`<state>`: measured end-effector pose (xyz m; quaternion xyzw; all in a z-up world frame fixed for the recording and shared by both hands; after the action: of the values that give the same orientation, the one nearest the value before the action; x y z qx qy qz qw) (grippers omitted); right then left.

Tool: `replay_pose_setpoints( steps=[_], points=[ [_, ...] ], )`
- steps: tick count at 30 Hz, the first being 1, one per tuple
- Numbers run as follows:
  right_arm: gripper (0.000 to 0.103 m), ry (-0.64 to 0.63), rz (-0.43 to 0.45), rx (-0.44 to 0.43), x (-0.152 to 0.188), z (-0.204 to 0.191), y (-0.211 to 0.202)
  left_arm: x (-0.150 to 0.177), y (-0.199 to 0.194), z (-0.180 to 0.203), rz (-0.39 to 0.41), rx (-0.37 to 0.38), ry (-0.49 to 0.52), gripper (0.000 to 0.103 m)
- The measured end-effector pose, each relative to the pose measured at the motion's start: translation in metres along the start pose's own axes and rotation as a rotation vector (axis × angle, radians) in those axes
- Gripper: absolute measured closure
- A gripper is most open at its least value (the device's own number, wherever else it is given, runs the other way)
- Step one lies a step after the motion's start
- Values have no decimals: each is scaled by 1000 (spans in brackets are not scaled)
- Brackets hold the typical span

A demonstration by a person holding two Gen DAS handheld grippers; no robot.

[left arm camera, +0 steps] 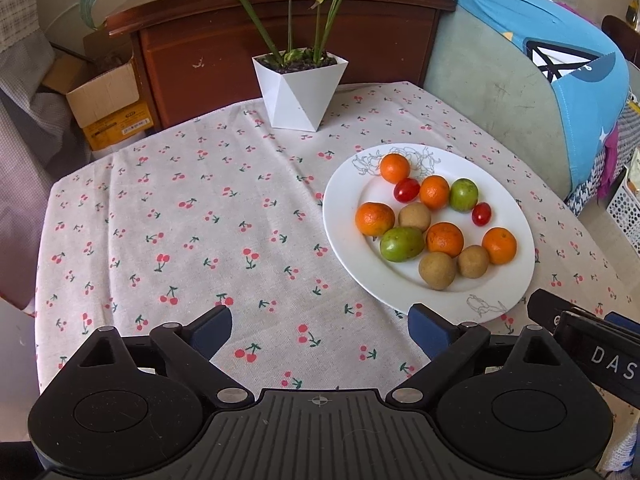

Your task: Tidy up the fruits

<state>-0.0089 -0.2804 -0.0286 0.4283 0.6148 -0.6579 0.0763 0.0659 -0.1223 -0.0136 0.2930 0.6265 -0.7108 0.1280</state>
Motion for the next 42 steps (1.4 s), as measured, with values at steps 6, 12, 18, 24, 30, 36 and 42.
replay_pose_setpoints(
  steps=[6, 12, 18, 24, 30, 36, 42],
  points=[
    [12, 5, -24, 14, 2, 1, 6, -2, 3, -2, -1, -24, 6, 7],
    [10, 5, -27, 17, 2, -1, 10, -2, 5, -1, -5, -37, 16, 7],
    [10, 2, -29, 21, 2, -2, 12, -2, 7, 1, -5, -50, 31, 7],
    [9, -8, -26, 26, 2, -3, 14, -2, 10, 3, -7, -66, 50, 7],
    [9, -15, -26, 26, 2, -4, 15, -3, 11, 2, -6, -70, 50, 7],
    [9, -25, -27, 27, 2, -6, 17, -3, 12, 3, -2, -85, 67, 7],
    [8, -21, -24, 20, 2, -6, 16, -5, 12, 3, 4, -87, 66, 7]
  ],
)
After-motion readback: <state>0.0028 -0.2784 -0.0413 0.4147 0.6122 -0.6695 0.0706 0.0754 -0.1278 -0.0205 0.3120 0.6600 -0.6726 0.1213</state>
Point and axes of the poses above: each gripper's, at about its wrist camera, not at the fingertips, and y roughly the way its jaws point, z to its right, x to its underside, the point moved 2 cm from there along y, roughly the way its jaws point
